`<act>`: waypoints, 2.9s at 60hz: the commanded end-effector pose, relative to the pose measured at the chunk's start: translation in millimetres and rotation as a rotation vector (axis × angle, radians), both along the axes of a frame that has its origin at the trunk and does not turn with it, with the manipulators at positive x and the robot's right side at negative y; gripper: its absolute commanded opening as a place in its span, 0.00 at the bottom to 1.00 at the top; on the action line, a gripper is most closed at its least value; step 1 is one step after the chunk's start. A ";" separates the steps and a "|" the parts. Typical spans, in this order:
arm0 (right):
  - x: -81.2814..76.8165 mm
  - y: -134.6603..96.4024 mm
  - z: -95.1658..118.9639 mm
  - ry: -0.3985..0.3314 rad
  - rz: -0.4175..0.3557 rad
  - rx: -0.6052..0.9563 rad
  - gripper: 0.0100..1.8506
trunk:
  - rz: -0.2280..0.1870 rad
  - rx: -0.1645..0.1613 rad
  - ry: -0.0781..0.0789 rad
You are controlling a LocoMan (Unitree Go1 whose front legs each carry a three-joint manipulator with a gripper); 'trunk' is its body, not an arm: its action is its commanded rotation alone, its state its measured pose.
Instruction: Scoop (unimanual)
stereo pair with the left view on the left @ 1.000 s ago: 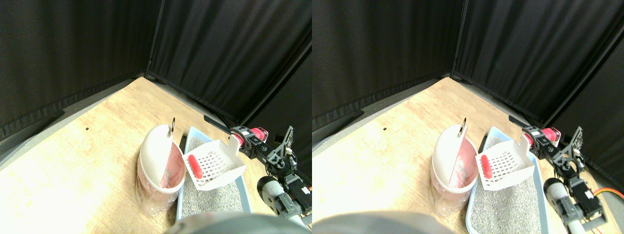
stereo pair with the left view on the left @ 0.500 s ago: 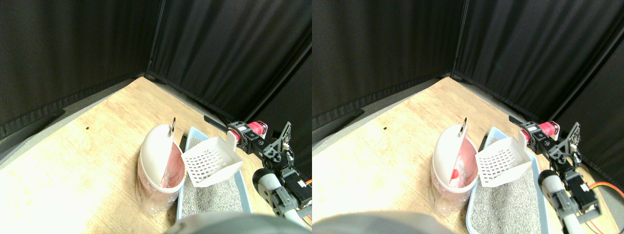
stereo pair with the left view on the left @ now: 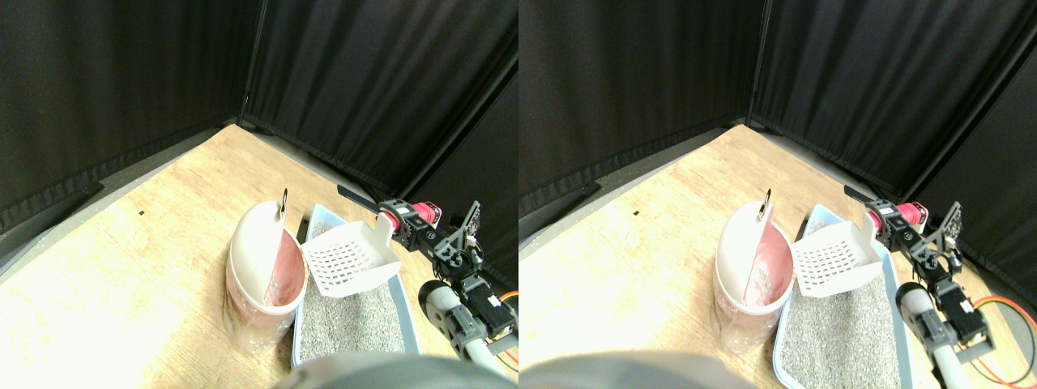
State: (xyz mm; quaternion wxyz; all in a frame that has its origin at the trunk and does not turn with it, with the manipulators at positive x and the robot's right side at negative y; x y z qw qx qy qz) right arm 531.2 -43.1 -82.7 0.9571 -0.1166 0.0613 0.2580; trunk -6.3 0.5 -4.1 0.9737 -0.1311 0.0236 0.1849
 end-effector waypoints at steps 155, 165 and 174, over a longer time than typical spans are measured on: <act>-35.0 -170.3 -104.1 0.190 -0.566 0.402 0.82 | -0.257 0.134 0.038; -34.3 -170.4 -100.9 0.211 -0.552 0.390 0.86 | -0.257 0.134 0.038; -36.8 -170.2 -96.6 0.203 -0.537 0.371 0.85 | -0.260 0.132 0.041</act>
